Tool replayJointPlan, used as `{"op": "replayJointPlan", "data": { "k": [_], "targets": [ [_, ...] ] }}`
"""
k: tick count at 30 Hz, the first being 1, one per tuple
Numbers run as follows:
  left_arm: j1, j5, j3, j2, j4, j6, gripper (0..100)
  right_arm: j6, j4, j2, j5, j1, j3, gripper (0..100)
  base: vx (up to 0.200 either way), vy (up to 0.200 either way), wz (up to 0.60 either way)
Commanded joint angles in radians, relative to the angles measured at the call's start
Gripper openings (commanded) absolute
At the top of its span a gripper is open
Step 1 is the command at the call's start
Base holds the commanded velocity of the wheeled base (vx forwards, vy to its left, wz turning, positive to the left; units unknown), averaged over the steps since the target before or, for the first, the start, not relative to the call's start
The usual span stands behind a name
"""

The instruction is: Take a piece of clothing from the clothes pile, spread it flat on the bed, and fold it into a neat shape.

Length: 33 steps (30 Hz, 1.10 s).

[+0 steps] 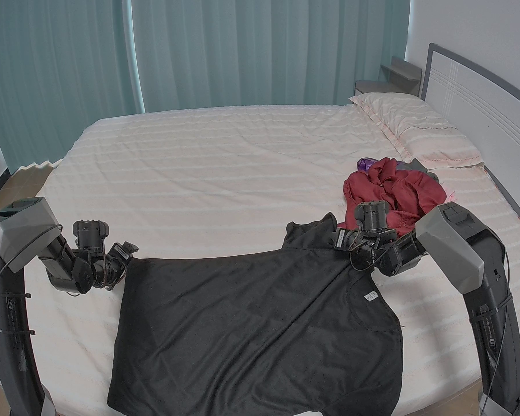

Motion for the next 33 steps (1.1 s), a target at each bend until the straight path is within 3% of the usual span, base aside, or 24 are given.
{"op": "replayJointPlan", "data": {
  "k": [1, 8, 23, 33],
  "targets": [
    [0.0, 0.0, 0.0, 0.001, -0.001, -0.001, 100, 0.006, -0.006, 0.034, -0.007, -0.004, -0.063, 0, 0.0, 0.0, 0.0],
    [0.0, 0.0, 0.0, 0.001, -0.001, -0.001, 100, 0.038, -0.029, 0.083, -0.075, -0.025, -0.19, 0, 0.0, 0.0, 0.0],
    [-0.004, -0.005, -0.018, 0.007, -0.002, 0.001, 100, 0.042, -0.071, 0.117, -0.106, -0.025, -0.234, 0, 0.0, 0.0, 0.0],
    [-0.009, -0.112, -0.069, 0.007, 0.001, 0.008, 100, 0.045, -0.074, 0.112, -0.118, -0.027, -0.205, 0, 0.0, 0.0, 0.0]
  ]
}}
